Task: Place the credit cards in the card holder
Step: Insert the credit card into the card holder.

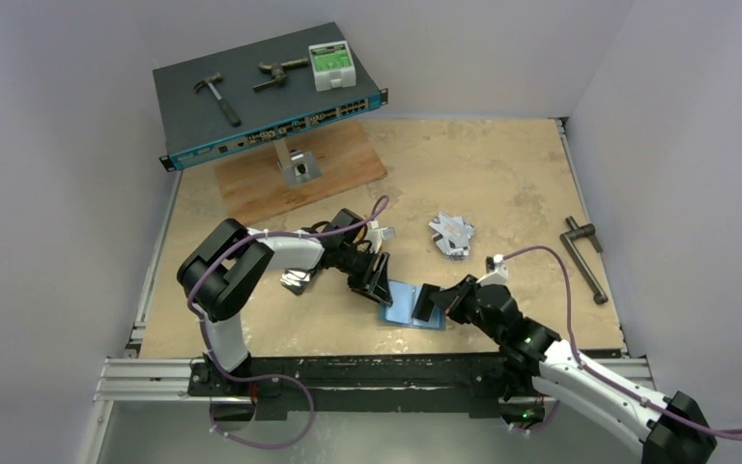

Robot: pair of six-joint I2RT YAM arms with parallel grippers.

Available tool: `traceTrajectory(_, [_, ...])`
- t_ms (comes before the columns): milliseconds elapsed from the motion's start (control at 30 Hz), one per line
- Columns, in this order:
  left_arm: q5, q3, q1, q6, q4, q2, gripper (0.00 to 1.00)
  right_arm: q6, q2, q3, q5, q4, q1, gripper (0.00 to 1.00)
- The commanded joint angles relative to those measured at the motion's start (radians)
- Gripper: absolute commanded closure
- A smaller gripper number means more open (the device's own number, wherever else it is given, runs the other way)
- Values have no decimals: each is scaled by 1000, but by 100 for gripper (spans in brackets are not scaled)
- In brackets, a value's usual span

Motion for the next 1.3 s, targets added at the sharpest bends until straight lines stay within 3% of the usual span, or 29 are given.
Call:
traceTrajectory(0, [-24, 4, -7, -1, 34, 5, 64, 18, 10, -15, 4, 68, 4, 100])
traceTrajectory(167, [-79, 15, -7, 3, -16, 7, 88, 36, -14, -35, 0, 95, 4, 100])
traceTrajectory(467, [-104, 19, -8, -2, -47, 7, 92, 59, -119, -106, 4, 153, 4, 100])
traceTrajectory(800, [-103, 27, -6, -1, -59, 0, 93, -1, 36, -83, 33, 220, 4, 100])
traceTrajectory(1267, [-102, 29, -6, 0, -65, -11, 93, 26, 80, -117, 15, 306, 4, 100])
